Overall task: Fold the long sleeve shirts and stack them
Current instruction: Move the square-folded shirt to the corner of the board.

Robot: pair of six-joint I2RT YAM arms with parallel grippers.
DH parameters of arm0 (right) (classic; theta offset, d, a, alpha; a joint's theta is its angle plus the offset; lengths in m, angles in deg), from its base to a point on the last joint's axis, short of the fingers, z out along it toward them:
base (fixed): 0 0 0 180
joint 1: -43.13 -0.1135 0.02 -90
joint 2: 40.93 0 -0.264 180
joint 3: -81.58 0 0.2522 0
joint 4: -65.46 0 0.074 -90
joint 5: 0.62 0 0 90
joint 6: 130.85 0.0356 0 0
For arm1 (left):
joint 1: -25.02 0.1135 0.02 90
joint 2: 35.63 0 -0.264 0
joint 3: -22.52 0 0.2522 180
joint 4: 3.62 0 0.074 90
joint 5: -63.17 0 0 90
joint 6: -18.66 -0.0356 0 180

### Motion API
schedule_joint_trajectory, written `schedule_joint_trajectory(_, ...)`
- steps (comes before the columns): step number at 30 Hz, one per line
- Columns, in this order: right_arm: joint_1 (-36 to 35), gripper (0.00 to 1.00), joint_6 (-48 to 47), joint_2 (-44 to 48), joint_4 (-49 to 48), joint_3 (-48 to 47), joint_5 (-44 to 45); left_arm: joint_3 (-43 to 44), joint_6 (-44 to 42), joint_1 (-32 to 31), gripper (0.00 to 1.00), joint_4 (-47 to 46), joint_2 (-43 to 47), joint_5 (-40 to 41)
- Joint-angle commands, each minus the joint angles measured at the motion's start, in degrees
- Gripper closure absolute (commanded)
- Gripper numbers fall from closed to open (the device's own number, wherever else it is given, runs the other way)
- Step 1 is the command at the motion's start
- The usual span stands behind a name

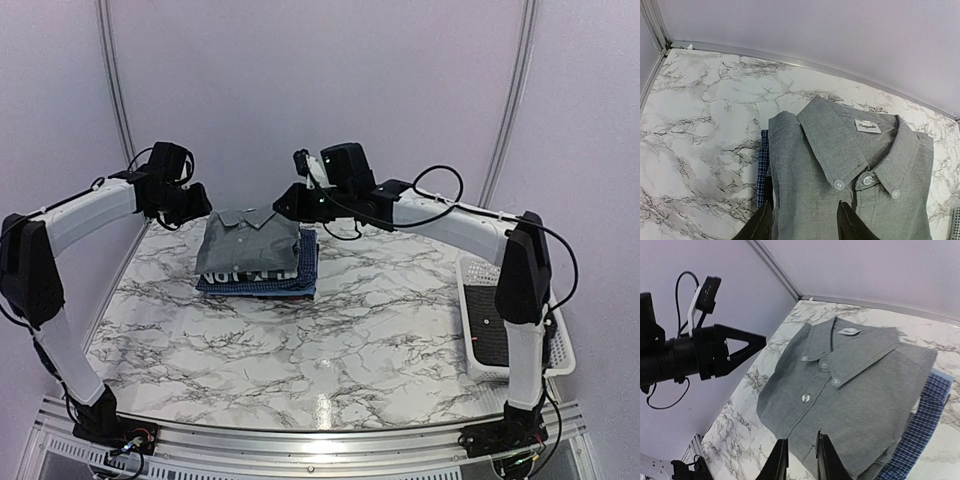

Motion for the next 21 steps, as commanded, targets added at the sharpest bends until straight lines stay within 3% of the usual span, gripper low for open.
schedule_joint_trajectory(1, -0.72, 0.85, 2.19, -4.22, -4.05, 2.10, -6.51, -1.44, -1.19, -0.91, 0.55, 0.70, 3.99, -0.42)
schedule_joint_trajectory(10, 1.35, 0.87, 7.38, -1.25, -12.68, 17.27, -5.89, -5.44, -0.62, -2.18, 0.55, 0.54, 6.41, -2.03)
schedule_joint_trajectory(16, 1.53, 0.86, 6.37, 1.69, -11.61, 19.64, -5.37, -6.36, -0.40, -7.77, 0.55, 0.19, 7.89, -1.32)
schedule_joint_trajectory(21, 2.90, 0.77, 4.22, 9.52, -8.41, 22.59, -0.74, -6.71, 1.75, -13.89, 0.54, -0.97, 8.82, 0.64)
